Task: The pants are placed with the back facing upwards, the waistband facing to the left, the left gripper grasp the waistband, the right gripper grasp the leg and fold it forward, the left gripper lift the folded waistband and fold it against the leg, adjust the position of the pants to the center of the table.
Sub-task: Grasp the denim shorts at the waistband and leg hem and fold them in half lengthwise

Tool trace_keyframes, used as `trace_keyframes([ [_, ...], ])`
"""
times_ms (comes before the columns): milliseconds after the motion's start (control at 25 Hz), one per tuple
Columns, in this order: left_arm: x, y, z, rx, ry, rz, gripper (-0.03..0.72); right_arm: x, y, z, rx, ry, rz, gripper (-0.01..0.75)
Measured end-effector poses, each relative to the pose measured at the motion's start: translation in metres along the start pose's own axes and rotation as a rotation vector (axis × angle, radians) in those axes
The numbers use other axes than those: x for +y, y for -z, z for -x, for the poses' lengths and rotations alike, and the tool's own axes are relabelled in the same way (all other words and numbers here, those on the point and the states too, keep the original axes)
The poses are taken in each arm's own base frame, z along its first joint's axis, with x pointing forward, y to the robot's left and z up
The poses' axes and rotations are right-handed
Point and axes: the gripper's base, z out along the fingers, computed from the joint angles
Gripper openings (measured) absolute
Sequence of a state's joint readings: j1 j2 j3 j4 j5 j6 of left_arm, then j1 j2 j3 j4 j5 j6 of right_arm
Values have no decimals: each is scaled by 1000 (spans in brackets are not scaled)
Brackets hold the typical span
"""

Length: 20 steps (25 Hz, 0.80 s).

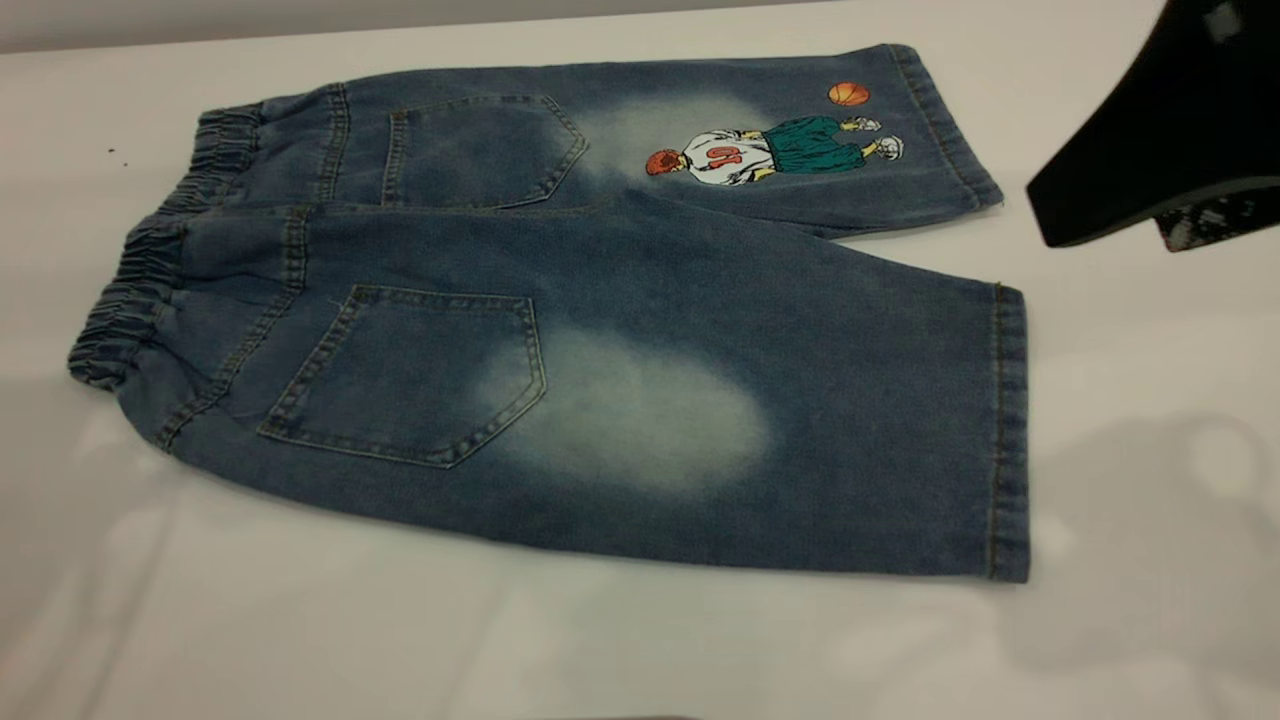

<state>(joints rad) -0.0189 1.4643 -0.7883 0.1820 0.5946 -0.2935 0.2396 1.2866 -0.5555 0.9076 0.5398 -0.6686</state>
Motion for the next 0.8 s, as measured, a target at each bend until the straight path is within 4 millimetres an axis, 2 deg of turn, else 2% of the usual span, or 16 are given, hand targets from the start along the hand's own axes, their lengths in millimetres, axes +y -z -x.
trace_keyframes([
  [280,15,-61,19,93,95,16,512,-2,0,3,-36,6,-25,476],
  [520,11,-104,28,123,121,-4,512,-2,-1,7,-41,19,-25,476],
  [800,2,-136,31,142,142,-64,512,0,1,12,-58,33,-24,476],
])
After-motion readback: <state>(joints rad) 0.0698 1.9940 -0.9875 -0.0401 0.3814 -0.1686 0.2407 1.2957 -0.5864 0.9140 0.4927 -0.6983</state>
